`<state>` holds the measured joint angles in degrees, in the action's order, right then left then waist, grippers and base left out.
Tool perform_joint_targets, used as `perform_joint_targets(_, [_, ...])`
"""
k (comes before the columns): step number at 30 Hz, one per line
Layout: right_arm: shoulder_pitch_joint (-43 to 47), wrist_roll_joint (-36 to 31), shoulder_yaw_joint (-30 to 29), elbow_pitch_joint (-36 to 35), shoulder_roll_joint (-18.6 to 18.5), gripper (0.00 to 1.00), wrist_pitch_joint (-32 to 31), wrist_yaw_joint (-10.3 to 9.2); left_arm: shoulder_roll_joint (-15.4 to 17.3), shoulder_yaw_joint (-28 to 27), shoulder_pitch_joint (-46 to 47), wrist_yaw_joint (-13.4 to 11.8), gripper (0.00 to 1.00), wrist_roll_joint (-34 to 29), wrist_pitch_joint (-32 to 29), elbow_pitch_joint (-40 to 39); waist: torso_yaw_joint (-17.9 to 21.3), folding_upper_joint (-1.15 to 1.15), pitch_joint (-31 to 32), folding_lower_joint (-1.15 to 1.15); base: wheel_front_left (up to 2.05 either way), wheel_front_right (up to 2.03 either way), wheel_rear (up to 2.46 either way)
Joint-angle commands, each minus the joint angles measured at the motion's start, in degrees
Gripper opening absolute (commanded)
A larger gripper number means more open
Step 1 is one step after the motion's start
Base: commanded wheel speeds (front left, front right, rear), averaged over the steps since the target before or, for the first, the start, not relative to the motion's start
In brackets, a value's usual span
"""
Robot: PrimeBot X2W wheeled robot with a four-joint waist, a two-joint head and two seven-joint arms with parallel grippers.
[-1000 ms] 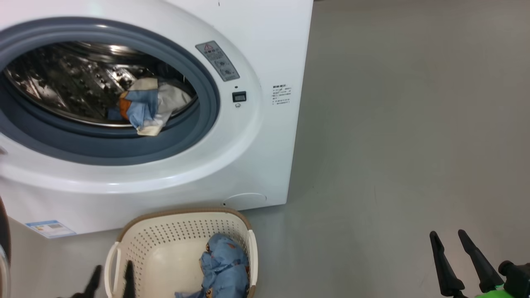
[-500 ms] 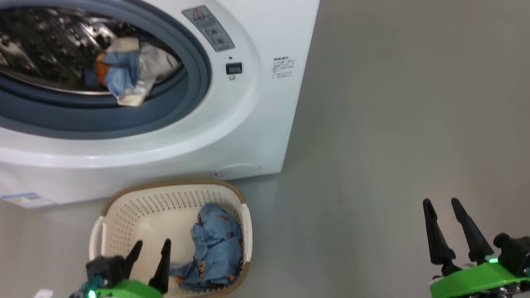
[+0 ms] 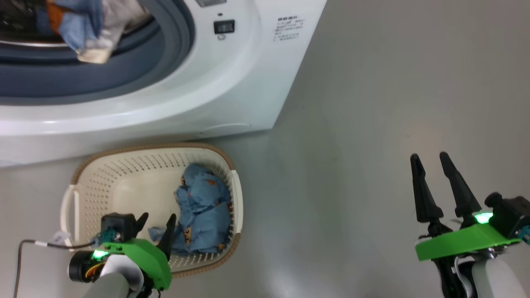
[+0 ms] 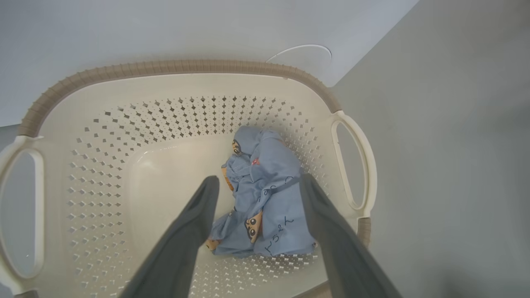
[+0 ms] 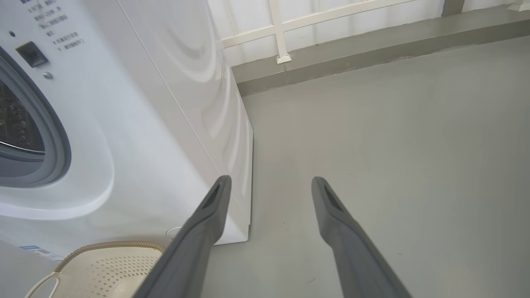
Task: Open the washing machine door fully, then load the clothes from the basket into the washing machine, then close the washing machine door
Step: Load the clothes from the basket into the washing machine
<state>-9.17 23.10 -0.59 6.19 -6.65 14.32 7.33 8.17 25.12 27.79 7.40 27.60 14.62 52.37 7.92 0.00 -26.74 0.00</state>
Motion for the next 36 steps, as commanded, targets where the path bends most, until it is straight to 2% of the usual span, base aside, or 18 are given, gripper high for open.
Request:
perform_joint_targets(1, [-0.88,-0.59,1.66,-1.36,-0.12,1.00,0.68,0.16,1.66,0.22,1.61,0.09,1.00,1.33,0.38,1.14,1.53,0.00,-3.70,0.00,0.00,0.00,0.00])
perform_joint_targets(14, [-5.47,-0.75,3.29,-1.80,1.04,1.00,0.68,0.16,3.47,14.16,11.33,0.09,1.00,11.26,-0.78,8.61,3.56,0.00,-11.85,0.00,0.00,0.00,0.00])
perform_joint_targets(28, [-8.67,-1.04,4.25,-2.76,2.49,1.00,0.68,0.16,8.36,28.79,18.88,0.09,1.00,22.54,-4.54,6.85,5.87,0.00,-19.10,0.00,0.00,0.00,0.00])
perform_joint_targets(36, [-9.69,-1.05,4.56,-2.93,3.08,1.00,0.68,0.16,9.88,36.21,21.62,0.09,1.00,28.52,-5.68,5.09,6.75,0.00,-21.03,0.00,0.00,0.00,0.00])
